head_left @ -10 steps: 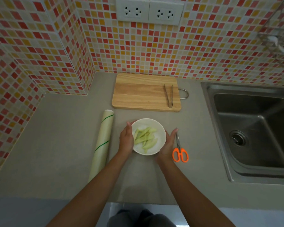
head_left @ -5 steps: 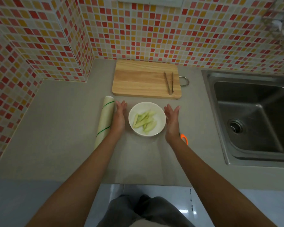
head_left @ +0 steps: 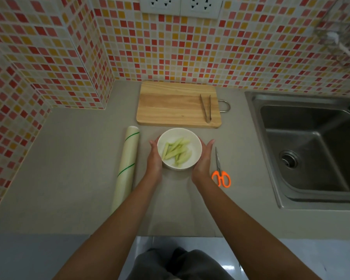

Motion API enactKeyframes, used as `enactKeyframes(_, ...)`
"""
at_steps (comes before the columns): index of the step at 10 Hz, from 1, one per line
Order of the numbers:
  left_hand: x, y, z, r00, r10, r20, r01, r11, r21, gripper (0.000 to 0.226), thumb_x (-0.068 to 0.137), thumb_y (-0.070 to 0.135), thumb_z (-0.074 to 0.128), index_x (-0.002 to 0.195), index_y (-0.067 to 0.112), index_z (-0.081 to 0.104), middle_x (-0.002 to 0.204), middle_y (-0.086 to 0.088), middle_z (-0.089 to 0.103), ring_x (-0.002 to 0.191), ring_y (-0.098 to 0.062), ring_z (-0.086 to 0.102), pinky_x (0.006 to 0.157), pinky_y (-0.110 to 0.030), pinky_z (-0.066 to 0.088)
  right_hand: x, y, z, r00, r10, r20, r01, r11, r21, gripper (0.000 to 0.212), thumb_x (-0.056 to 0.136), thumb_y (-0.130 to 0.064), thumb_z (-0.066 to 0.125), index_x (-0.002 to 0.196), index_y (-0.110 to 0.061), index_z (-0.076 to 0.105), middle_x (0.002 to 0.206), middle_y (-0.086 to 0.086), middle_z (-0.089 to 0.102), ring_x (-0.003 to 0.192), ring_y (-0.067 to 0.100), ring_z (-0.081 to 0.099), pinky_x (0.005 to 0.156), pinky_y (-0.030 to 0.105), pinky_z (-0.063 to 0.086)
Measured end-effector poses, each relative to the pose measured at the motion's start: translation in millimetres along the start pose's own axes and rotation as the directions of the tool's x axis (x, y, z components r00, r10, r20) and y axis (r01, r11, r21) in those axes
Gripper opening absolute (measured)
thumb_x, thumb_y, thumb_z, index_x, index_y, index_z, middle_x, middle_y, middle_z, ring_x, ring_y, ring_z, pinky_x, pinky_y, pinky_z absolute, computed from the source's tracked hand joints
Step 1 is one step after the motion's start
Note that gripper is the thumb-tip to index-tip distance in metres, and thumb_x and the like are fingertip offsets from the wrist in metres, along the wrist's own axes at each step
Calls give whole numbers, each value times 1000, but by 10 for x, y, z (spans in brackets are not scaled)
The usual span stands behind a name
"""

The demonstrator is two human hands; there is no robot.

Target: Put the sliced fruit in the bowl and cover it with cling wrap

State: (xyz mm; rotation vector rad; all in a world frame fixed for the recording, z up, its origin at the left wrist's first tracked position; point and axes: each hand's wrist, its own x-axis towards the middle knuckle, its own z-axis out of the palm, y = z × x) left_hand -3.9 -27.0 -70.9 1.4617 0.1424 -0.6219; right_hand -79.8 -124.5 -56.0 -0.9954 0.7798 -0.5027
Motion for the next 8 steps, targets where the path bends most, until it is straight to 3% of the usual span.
enactKeyframes(1, 32, 2, 7, 999, 13, 29, -12, 999, -40, 61, 97, 62, 16, 123, 34, 63, 122, 0, 69, 116, -19, 62, 109, -42, 43, 46, -8, 2, 1000, 5, 29, -5, 1000, -10, 75, 92, -66, 14, 121, -16, 62, 119, 13, 66, 116, 27, 60, 98, 37, 47)
enactKeyframes(3, 35, 81, -48, 986, 25, 167, -10, 996, -92, 73, 98, 58, 6, 135, 19, 55, 133, -9, 63, 127, -25, 56, 114, -45, 37, 75, -88, -57, 993, 48, 104, -45, 999, -28, 74, 94, -64, 10, 123, -18, 59, 125, 12, 63, 119, 23, 58, 103, 36, 43)
enactKeyframes(5, 120, 242, -180, 987, -61, 151, 83, 986, -141, 77, 96, 62, 9, 151, 12, 27, 160, -3, 28, 148, -16, 26, 125, -37, 14, 95, -166, -172, 994, 91, 61, -87, 994, -62, 73, 95, -61, 11, 149, -14, 24, 156, 4, 29, 139, 14, 33, 117, 33, 24)
enactKeyframes(6, 137, 371, -231, 985, -60, 162, 85, 986, -147, 78, 94, 65, 8, 153, 15, 21, 162, -1, 21, 151, -13, 15, 125, -36, 5, 81, -257, -195, 997, 76, 14, -75, 996, -49, 73, 95, -60, 12, 150, -13, 23, 157, 9, 24, 144, 17, 26, 121, 37, 16)
enactKeyframes(7, 189, 484, -281, 990, 16, 138, -8, 998, -55, 76, 96, 61, 5, 152, 14, 25, 161, -2, 26, 150, -13, 18, 125, -35, 5, 128, -332, -239, 999, 30, 11, -29, 999, -39, 72, 96, -58, 12, 150, -12, 22, 158, 8, 23, 145, 17, 23, 122, 36, 13)
enactKeyframes(8, 191, 704, -320, 985, 130, 118, -150, 972, 180, 71, 99, 56, 7, 148, 13, 36, 156, -4, 36, 148, -15, 25, 122, -31, 10, 173, -511, -265, 999, -52, 6, 52, 978, -204, 66, 98, -53, 14, 149, -13, 26, 157, 5, 26, 144, 15, 26, 120, 32, 14)
